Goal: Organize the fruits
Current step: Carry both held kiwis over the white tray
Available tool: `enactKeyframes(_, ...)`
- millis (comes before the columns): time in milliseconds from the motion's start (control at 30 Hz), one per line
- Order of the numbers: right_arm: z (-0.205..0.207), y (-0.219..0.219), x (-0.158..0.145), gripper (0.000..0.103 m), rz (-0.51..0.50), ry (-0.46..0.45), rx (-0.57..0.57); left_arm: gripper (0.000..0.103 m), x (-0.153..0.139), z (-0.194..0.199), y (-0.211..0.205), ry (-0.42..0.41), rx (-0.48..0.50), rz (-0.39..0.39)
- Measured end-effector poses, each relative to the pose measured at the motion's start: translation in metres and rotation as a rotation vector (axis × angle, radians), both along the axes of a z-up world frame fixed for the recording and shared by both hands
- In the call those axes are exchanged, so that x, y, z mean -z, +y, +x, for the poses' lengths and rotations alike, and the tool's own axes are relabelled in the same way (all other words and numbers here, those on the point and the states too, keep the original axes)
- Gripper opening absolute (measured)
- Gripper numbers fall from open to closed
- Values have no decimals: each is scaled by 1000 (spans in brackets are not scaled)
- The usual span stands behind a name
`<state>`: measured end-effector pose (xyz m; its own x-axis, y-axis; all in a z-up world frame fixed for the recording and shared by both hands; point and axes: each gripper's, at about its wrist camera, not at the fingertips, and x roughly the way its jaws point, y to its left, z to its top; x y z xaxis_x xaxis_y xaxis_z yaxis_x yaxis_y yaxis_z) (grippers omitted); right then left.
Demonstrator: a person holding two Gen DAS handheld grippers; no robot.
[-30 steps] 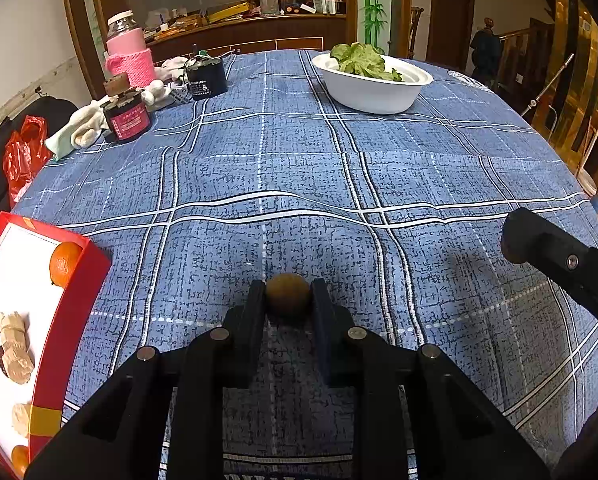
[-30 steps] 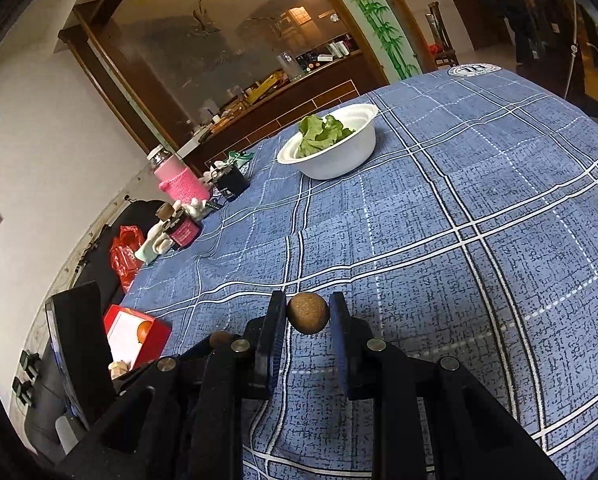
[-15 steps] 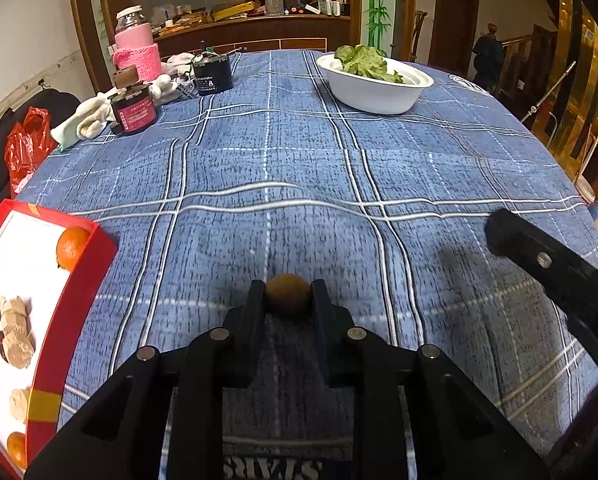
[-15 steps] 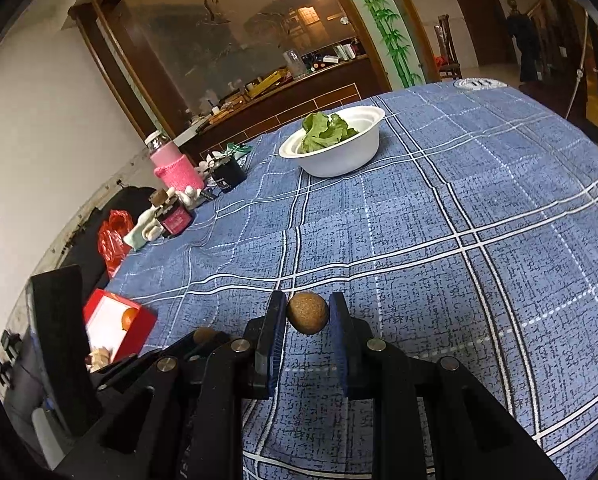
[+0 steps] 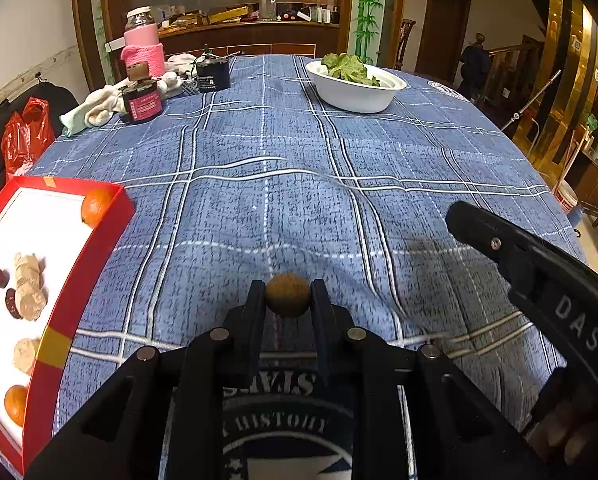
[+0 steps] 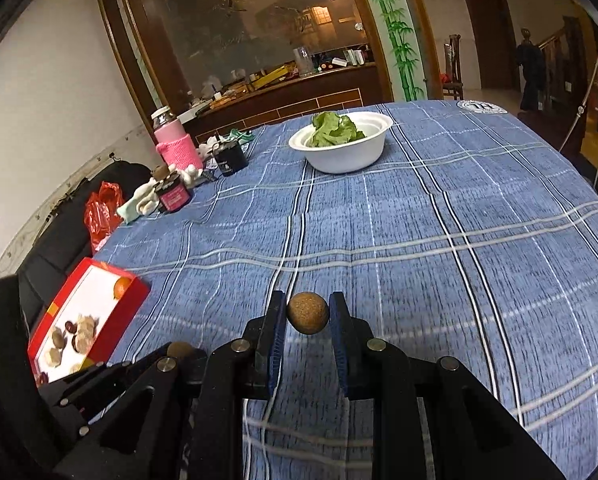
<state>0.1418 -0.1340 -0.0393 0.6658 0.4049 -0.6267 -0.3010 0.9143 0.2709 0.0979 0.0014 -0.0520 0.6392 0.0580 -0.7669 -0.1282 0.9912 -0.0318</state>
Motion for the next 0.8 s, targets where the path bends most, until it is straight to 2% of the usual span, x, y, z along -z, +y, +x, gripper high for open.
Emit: enactKeyframes(800,-50,16,-1,22,-105,-8,-48,20,-13,-42,20,-23,-15,-36)
